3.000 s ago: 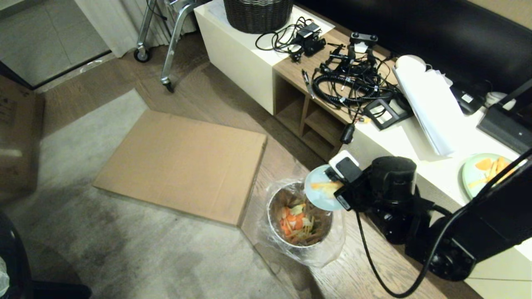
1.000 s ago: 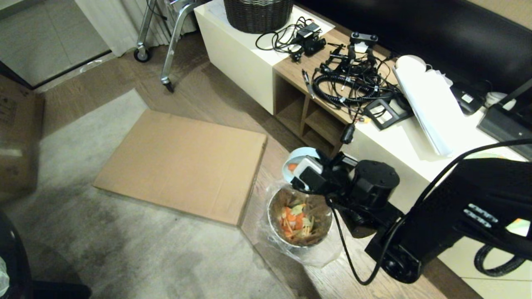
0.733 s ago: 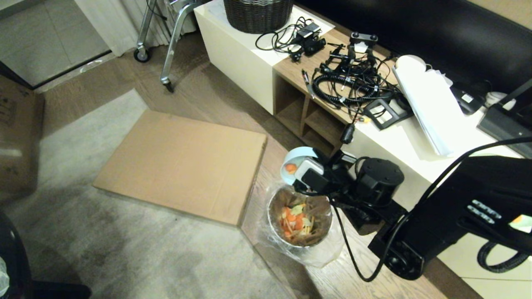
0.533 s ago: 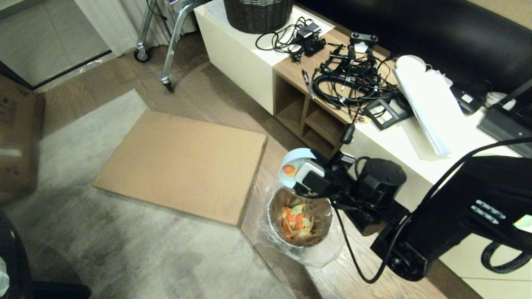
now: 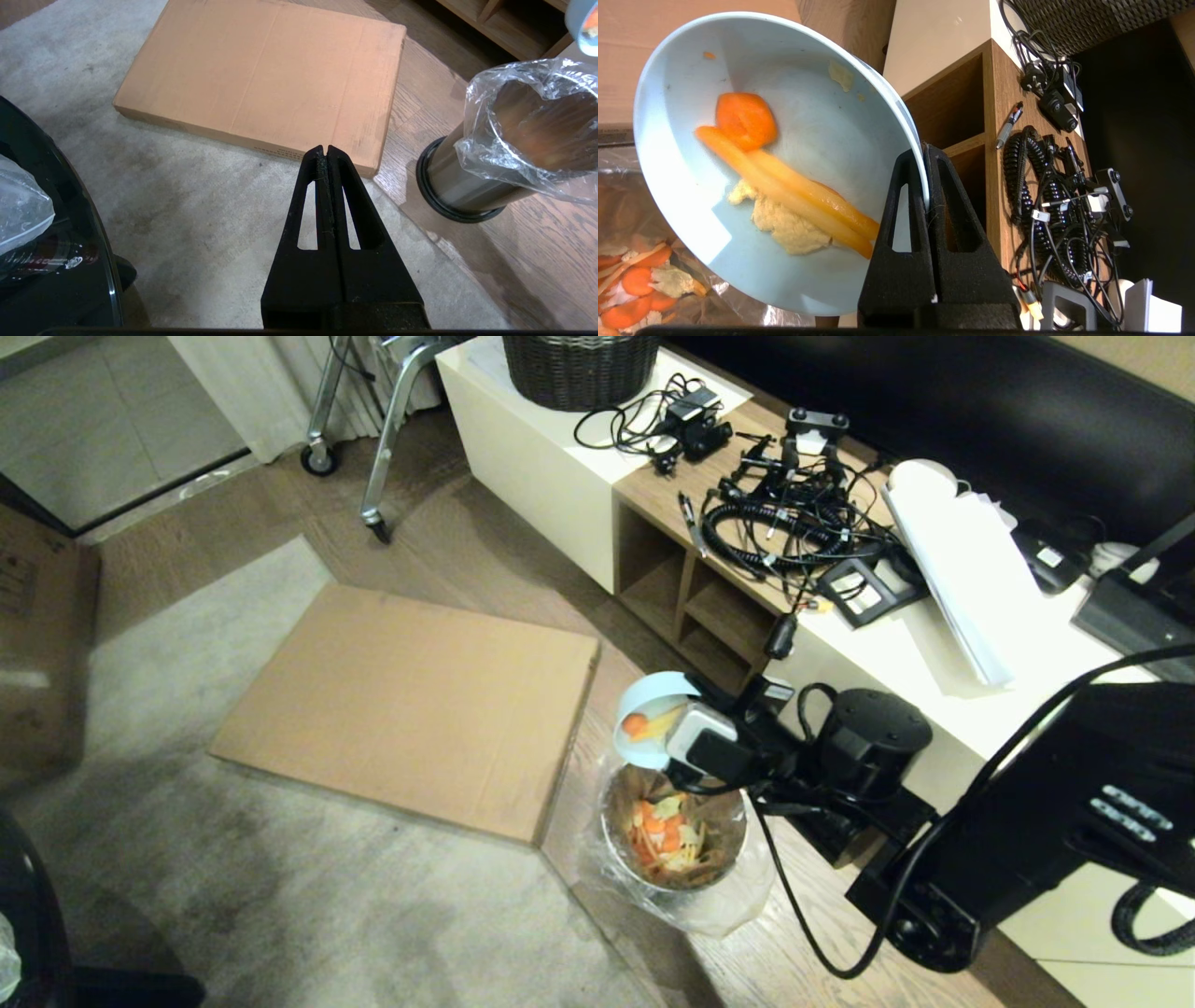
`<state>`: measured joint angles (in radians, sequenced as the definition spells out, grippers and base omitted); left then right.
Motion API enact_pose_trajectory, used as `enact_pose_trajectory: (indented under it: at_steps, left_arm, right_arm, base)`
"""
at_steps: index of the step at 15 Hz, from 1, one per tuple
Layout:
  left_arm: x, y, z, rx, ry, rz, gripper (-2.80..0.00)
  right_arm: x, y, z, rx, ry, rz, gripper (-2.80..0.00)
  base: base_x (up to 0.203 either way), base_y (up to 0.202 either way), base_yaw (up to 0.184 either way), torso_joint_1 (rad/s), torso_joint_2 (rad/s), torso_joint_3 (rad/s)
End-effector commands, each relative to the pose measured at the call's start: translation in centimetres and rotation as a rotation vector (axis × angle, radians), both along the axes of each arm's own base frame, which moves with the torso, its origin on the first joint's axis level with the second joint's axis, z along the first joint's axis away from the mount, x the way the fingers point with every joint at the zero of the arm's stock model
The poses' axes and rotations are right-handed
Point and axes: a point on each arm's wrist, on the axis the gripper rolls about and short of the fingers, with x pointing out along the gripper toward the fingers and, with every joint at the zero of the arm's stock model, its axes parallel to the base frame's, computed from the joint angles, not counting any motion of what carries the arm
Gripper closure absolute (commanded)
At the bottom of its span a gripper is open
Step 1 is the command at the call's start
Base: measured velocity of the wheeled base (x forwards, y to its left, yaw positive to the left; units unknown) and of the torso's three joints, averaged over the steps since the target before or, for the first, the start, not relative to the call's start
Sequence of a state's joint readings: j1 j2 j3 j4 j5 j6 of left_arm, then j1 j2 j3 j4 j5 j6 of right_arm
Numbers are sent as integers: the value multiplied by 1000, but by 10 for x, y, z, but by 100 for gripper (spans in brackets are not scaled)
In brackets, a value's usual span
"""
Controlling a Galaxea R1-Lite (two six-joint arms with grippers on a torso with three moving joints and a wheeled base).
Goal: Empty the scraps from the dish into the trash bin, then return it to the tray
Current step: Pour the leftover food from the bowl into the trash can
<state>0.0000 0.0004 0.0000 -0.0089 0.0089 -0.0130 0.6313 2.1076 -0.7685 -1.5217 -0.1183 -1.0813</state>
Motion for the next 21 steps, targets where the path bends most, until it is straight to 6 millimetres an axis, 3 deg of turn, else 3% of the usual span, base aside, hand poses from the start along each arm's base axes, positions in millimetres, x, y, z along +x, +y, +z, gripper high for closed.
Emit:
enact_pose_trajectory:
  at_steps: [1, 13, 21]
  left_arm:
    - [0, 0, 0, -1, -1, 0, 0]
    - [0, 0, 0, -1, -1, 0, 0]
    - [0, 0, 0, -1, -1, 0, 0]
  right_arm:
    - [-4, -6, 11, 29, -50, -9, 0]
    - [-2, -13, 20, 30, -83, 43, 0]
    - [0, -17, 37, 41, -144, 125, 0]
  base:
    - [0, 0, 0, 0, 0, 0]
    - [0, 0, 0, 0, 0, 0]
    - [0, 0, 0, 0, 0, 0]
